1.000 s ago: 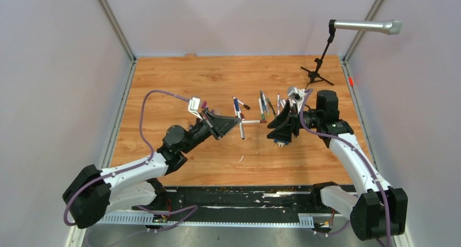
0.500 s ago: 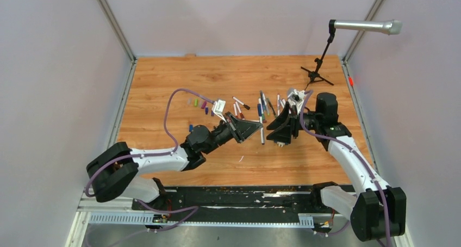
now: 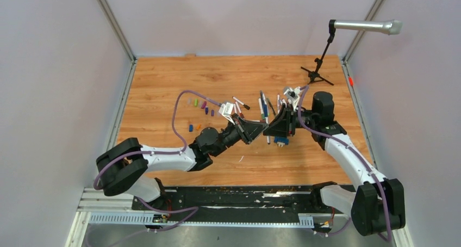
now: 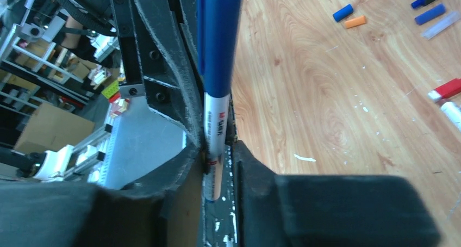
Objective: Open the pen caps
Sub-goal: Pick up the pen from the center of the board, then open the pen cap from the pen, then place the pen cap at the center of the board.
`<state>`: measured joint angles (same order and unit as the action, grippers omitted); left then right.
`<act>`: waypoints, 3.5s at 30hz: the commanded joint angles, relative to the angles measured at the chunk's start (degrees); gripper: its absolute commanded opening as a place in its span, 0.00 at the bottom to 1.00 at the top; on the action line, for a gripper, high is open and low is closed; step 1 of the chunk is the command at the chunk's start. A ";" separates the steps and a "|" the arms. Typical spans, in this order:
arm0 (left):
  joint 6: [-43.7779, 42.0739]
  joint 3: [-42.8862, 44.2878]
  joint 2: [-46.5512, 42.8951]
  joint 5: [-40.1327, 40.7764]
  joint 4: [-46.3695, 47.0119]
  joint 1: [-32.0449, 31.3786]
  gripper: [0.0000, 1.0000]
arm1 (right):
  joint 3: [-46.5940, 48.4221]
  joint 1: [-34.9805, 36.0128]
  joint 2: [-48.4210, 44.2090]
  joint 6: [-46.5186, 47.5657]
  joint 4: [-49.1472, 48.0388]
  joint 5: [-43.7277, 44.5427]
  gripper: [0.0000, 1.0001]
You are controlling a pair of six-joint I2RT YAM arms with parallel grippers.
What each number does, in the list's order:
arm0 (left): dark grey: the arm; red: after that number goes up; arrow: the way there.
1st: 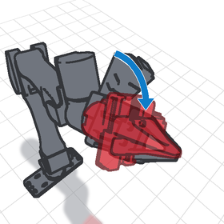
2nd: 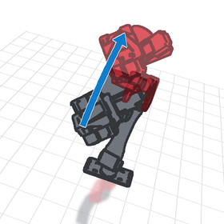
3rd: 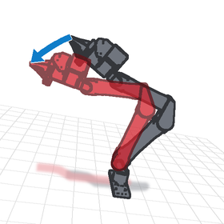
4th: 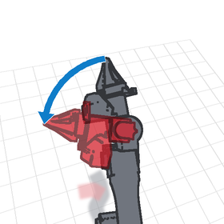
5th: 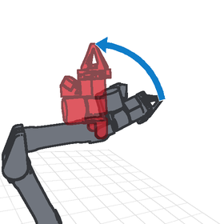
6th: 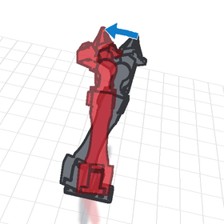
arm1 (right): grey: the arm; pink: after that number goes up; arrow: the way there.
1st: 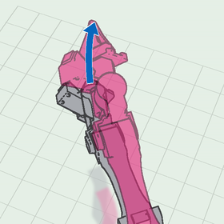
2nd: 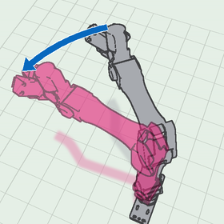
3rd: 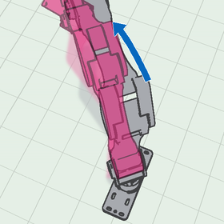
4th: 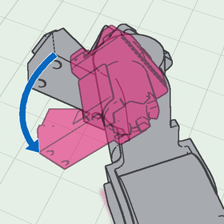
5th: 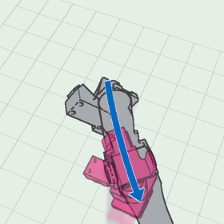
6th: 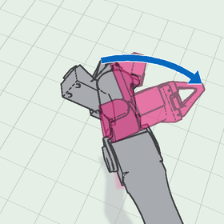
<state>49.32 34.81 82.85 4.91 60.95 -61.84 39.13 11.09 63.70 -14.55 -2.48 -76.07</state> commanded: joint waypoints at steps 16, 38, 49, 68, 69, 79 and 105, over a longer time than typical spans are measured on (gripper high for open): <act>-1.96 4.36 -8.04 1.27 -10.53 1.53 1.00 | 2.26 -1.42 -3.81 14.14 10.28 -5.54 0.00; -4.27 19.50 -0.67 -7.46 -29.73 4.91 0.60 | 3.67 -2.39 -1.39 18.80 15.57 -1.33 0.00; -10.58 23.26 -3.86 10.99 -33.19 8.42 0.00 | 2.18 -2.48 0.45 19.26 14.89 -2.28 0.00; -8.28 22.52 -12.89 -5.09 -46.81 24.97 0.00 | 3.30 -9.73 -3.56 40.14 30.28 9.40 0.00; -9.78 20.96 -14.38 -8.49 -52.32 25.62 0.00 | 3.31 -11.50 -4.17 41.29 30.93 10.21 0.00; -20.42 4.57 -24.82 4.37 -81.78 25.98 0.00 | 2.47 -24.58 -4.55 44.85 31.95 14.62 0.00; -27.39 14.23 4.45 12.04 -76.59 25.98 0.05 | 0.94 -28.31 -2.71 44.47 30.30 14.57 0.00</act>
<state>24.14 45.45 84.77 14.87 -16.51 -35.94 39.90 -16.95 60.77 28.62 29.54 -60.10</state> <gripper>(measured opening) 0.051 0.117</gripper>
